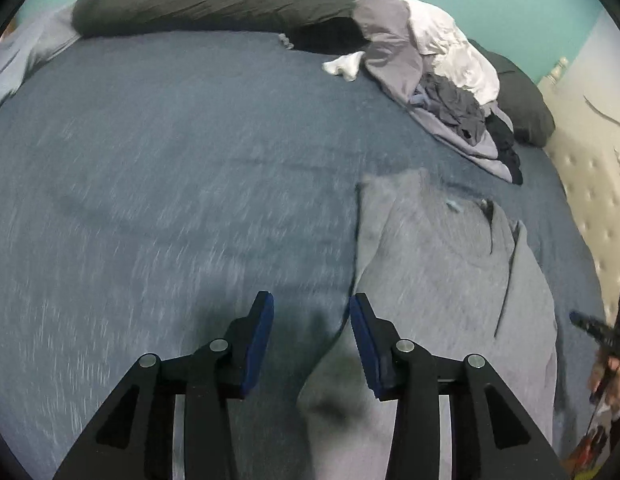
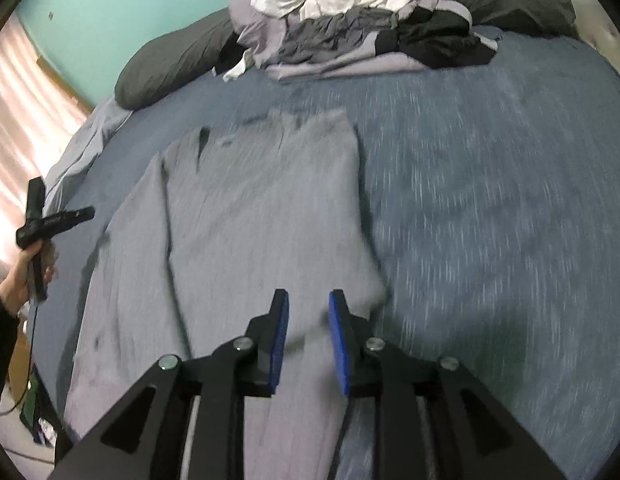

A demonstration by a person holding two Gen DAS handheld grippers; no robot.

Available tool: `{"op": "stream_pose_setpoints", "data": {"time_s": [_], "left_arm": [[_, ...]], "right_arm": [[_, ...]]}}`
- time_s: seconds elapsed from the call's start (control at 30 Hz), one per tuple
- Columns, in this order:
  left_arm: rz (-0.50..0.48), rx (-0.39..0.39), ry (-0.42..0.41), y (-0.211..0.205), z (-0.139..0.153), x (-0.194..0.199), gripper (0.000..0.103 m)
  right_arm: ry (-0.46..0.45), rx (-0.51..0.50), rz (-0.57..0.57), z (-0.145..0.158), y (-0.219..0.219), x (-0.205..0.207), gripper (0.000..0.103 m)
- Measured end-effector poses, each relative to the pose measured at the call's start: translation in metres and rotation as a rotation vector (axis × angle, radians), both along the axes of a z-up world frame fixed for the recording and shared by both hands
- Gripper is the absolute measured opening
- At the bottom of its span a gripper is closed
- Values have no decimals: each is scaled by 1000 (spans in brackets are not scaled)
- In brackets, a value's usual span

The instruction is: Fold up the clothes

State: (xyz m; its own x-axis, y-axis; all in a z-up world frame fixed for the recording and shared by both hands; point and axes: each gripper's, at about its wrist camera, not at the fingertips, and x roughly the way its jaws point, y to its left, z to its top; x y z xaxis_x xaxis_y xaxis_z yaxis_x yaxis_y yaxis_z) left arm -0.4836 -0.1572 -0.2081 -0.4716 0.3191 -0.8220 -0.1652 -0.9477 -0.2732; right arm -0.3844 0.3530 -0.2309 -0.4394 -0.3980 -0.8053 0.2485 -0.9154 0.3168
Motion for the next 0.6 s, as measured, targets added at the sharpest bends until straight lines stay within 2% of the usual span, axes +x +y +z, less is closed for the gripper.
{"op": "stream_pose_setpoints", "data": {"time_s": [0.27,0.47,0.6], "left_arm": [[-85,19,0,51,-5,-73,44],[-151,-24,-13,85,-24,-113,44],[-179,-20,-29,97,-35,-130,44]], "right_arm": [[52,27,5,6,-18,-102,26],[45,94,42,-9,-32,-162,26],[21,109,71,-22,-39,-189,26]]}}
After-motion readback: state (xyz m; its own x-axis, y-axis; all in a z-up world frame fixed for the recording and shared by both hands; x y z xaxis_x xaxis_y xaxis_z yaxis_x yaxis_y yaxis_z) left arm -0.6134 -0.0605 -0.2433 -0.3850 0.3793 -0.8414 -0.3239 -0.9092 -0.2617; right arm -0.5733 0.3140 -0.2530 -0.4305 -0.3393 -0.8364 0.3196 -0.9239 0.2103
